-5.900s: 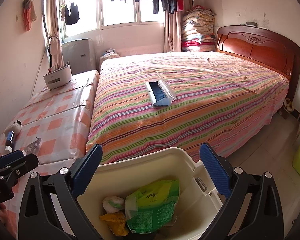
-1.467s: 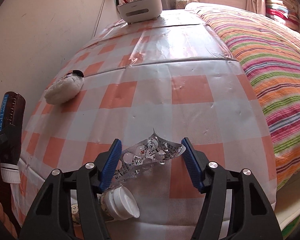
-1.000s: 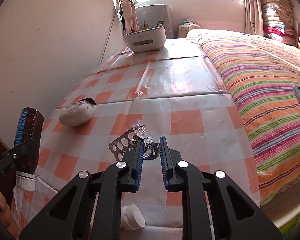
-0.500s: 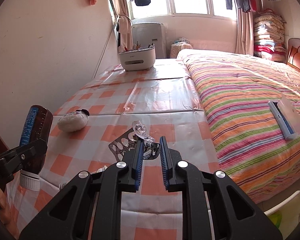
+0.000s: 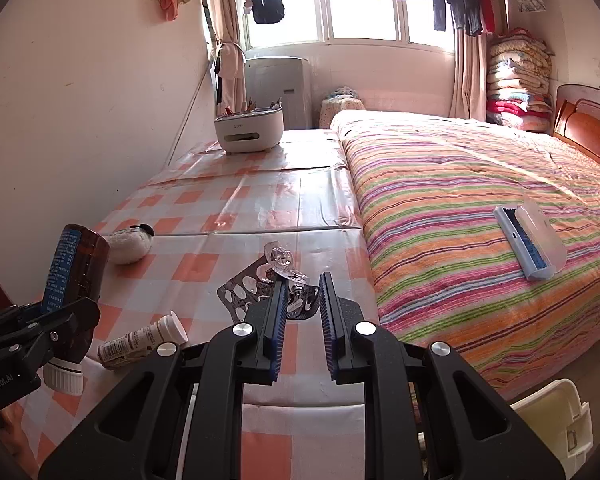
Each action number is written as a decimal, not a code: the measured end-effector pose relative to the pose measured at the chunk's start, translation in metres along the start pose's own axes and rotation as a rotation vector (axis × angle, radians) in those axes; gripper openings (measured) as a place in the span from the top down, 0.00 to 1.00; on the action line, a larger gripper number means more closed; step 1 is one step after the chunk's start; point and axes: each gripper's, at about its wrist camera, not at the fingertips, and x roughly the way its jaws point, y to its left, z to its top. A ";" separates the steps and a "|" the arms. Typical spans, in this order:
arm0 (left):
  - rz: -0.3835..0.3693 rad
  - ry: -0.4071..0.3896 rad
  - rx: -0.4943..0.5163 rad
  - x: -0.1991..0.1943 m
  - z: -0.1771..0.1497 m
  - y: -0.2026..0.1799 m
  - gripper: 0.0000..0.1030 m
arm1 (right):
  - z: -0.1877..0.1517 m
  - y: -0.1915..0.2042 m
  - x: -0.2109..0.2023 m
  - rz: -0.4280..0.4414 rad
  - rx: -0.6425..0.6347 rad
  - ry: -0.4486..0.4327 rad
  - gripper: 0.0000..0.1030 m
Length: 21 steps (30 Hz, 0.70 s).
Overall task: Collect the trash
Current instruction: 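Carry the bottle with the left tool while the right tool carries the blister pack to the bin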
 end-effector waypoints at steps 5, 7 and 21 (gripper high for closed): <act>-0.022 0.002 0.024 -0.001 -0.004 -0.016 0.58 | -0.003 -0.014 -0.013 -0.032 -0.004 -0.016 0.85; -0.031 0.003 0.037 -0.001 -0.004 -0.023 0.58 | -0.005 -0.020 -0.017 -0.045 -0.002 -0.016 0.85; -0.112 0.024 0.107 0.000 -0.016 -0.078 0.58 | -0.027 -0.082 -0.059 -0.154 0.057 -0.032 0.85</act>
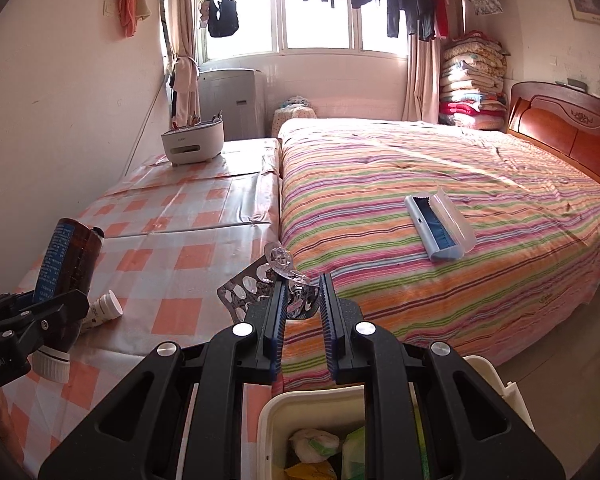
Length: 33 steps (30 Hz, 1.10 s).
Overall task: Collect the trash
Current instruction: 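Carry the bottle with the left tool while the right tool carries the blister pack to the bin, then release the clear blister pack into the bin with the right tool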
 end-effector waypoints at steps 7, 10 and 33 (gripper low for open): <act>-0.043 0.012 0.042 0.005 -0.004 -0.031 0.58 | -0.006 -0.025 -0.012 -0.041 0.018 0.000 0.85; -0.062 0.019 0.057 0.007 -0.006 -0.043 0.58 | -0.010 -0.036 -0.017 -0.059 0.028 -0.002 0.85; -0.121 0.078 0.112 0.022 -0.020 -0.088 0.58 | -0.041 -0.085 -0.034 -0.160 0.128 0.018 0.61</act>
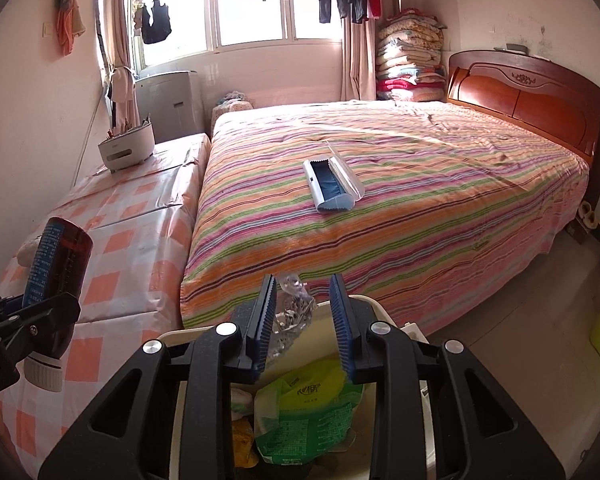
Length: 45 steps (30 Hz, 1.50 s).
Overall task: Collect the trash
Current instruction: 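Release the clear blister pack into the bin with the right tool, then lower the blue-labelled bottle into the bin with the left tool and release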
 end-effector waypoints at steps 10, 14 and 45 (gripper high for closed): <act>-0.013 0.020 0.004 0.006 -0.001 -0.007 0.58 | 0.003 -0.005 -0.003 -0.001 0.030 -0.018 0.48; -0.020 0.036 0.006 0.011 -0.002 -0.010 0.58 | 0.005 -0.009 -0.006 -0.010 0.044 -0.036 0.41; -0.060 0.122 0.142 0.050 -0.020 -0.083 0.56 | 0.012 -0.061 -0.028 -0.032 0.236 -0.141 0.30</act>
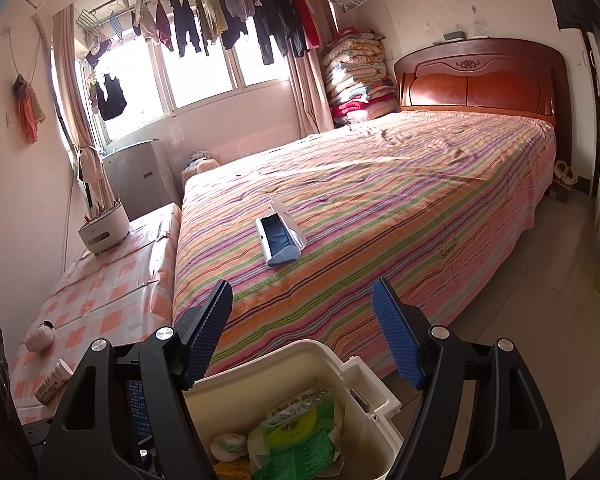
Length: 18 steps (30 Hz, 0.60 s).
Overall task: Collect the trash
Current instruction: 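Lower the blue-labelled bottle into the bin with the left tool and release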
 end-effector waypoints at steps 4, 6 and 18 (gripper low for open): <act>0.028 -0.016 0.014 -0.002 0.000 -0.004 0.34 | 0.000 0.000 0.000 0.004 0.002 0.000 0.30; 0.034 -0.025 0.018 -0.004 0.000 -0.004 0.29 | 0.000 0.000 0.000 0.005 0.002 0.001 0.30; 0.112 -0.006 -0.025 -0.015 -0.001 0.034 0.26 | -0.007 0.015 0.011 -0.017 -0.053 0.046 0.28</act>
